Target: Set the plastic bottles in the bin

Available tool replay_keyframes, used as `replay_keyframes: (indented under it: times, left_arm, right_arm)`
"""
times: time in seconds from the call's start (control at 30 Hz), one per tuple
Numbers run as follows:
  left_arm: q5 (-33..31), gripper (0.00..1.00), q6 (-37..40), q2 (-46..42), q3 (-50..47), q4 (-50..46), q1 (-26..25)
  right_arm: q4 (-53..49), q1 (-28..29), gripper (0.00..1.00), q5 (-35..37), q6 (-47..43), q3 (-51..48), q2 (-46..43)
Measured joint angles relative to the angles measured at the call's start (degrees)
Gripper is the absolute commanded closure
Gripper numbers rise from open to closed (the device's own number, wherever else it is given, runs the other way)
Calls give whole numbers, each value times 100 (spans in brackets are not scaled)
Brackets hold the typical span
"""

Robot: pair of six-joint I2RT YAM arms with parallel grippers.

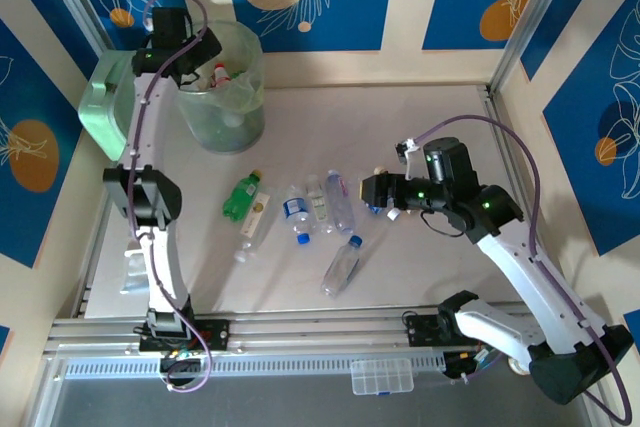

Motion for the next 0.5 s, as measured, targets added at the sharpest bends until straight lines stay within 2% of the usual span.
replay_keyframes:
  times: [0.1, 0.3, 0.5]
  left_arm:
    - [83, 0, 20, -546, -446, 289, -11]
    - [343, 0, 94, -1222, -730, 487, -87]
    - [1001, 0, -667, -2516, -2765, 1207, -308]
  right_arm:
    - [-22, 22, 21, 2, -2, 81, -96]
    - [-63, 26, 21, 24, 0, 103, -487]
    - [-79, 26, 21, 20, 2, 26, -756]
